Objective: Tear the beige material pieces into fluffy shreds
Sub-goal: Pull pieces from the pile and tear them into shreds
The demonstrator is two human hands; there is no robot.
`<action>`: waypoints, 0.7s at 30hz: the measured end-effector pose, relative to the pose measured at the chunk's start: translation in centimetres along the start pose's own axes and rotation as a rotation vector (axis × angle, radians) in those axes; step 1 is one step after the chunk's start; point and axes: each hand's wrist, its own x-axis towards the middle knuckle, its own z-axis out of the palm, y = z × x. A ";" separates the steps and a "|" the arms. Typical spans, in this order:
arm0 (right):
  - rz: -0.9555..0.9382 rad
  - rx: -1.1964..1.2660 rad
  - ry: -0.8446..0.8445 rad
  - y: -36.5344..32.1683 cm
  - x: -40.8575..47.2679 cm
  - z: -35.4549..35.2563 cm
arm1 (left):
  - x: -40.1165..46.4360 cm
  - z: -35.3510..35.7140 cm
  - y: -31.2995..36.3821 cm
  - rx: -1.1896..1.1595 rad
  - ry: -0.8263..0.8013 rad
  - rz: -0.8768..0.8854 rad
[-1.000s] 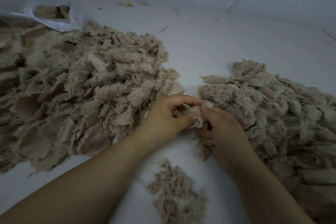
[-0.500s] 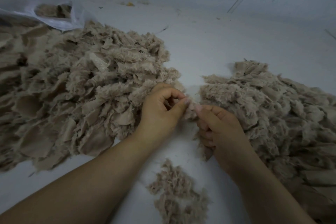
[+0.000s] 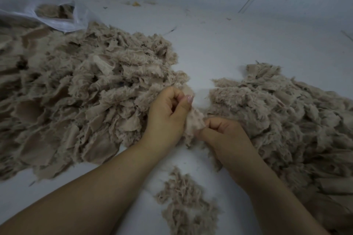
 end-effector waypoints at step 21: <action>0.059 0.171 0.080 -0.3 0.1 -0.2 | 0.1 -0.3 0.6 -0.200 -0.307 -0.229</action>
